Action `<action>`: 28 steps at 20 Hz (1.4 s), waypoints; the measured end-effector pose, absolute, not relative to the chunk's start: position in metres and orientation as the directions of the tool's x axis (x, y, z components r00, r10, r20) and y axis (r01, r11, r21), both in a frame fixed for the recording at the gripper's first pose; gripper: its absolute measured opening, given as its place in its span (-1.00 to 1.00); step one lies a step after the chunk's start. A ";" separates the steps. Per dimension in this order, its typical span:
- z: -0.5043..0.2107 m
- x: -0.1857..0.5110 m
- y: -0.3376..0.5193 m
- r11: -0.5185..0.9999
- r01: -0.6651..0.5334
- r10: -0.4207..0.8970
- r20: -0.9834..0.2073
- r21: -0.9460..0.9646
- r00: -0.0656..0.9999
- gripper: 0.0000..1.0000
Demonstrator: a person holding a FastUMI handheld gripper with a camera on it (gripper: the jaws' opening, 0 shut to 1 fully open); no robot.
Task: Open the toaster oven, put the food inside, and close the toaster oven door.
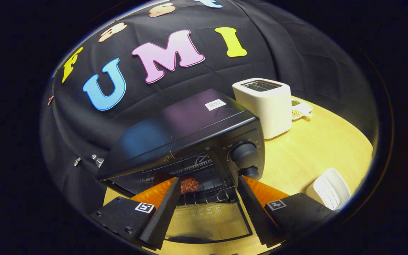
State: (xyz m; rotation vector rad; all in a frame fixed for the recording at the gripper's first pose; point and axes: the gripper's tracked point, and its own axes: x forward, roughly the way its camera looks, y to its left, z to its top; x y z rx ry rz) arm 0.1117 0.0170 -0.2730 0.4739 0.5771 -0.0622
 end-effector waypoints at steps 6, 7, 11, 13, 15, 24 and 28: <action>-0.228 0.092 0.021 0.928 0.098 0.101 -0.496 0.359 0.862 0.97; -0.221 0.088 0.022 0.932 0.086 0.104 -0.488 0.352 0.867 0.96; -0.201 0.068 0.036 0.939 0.037 0.140 -0.479 0.342 0.867 0.96; -0.199 0.051 0.041 0.962 0.001 0.139 -0.493 0.274 0.859 0.97; -0.202 0.036 0.050 0.973 -0.034 0.148 -0.507 0.227 0.849 0.96; -0.249 -0.019 0.098 0.977 -0.100 0.198 -0.625 0.188 0.755 0.97; -0.278 -0.036 0.109 0.980 -0.111 0.195 -0.681 0.166 0.706 0.97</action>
